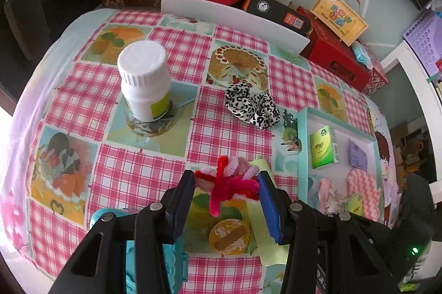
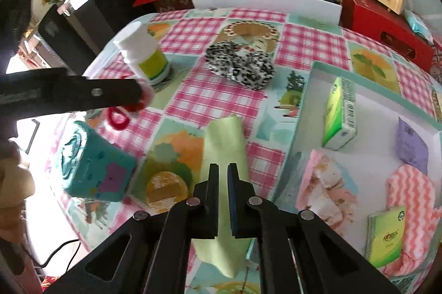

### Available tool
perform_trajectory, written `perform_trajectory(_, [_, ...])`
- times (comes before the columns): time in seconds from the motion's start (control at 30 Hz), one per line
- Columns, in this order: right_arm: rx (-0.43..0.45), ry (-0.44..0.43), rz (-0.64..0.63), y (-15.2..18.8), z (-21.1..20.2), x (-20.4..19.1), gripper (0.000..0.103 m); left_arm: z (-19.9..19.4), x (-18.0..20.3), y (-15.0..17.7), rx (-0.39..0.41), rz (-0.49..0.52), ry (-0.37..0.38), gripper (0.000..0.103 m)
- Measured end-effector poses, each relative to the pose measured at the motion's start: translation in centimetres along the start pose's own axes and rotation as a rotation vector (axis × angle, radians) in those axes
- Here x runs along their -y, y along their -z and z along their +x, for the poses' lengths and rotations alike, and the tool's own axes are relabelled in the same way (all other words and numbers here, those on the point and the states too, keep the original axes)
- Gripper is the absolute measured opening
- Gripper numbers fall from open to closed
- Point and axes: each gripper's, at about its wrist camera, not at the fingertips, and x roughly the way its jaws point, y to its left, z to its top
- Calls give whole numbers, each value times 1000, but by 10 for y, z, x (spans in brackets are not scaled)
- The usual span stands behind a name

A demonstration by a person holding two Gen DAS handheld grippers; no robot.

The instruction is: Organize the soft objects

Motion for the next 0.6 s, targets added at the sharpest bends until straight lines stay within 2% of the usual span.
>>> perform_trajectory(0.13, [-25, 26, 18, 0, 9, 5, 10, 1, -1, 0, -6, -3, -4, 49])
perform_trajectory(0.17, [-32, 24, 15, -2, 11, 5, 18, 2, -3, 0, -8, -9, -3, 49])
perform_trajectory(0.2, [-40, 23, 4, -3, 14, 3, 36, 3, -5, 0, -9, -13, -3, 49])
perform_trajectory(0.27, [-47, 38, -19, -3, 21, -2, 58, 6, -8, 1, -15, -22, -7, 49])
perform_trajectory(0.47, [-86, 115, -133, -2, 41, -25, 58, 9, -15, 2, -20, -37, -4, 49])
perform_trajectory(0.6, [-140, 123, -155, 4, 54, -30, 58, 10, -17, 3, -20, -42, 1, 49])
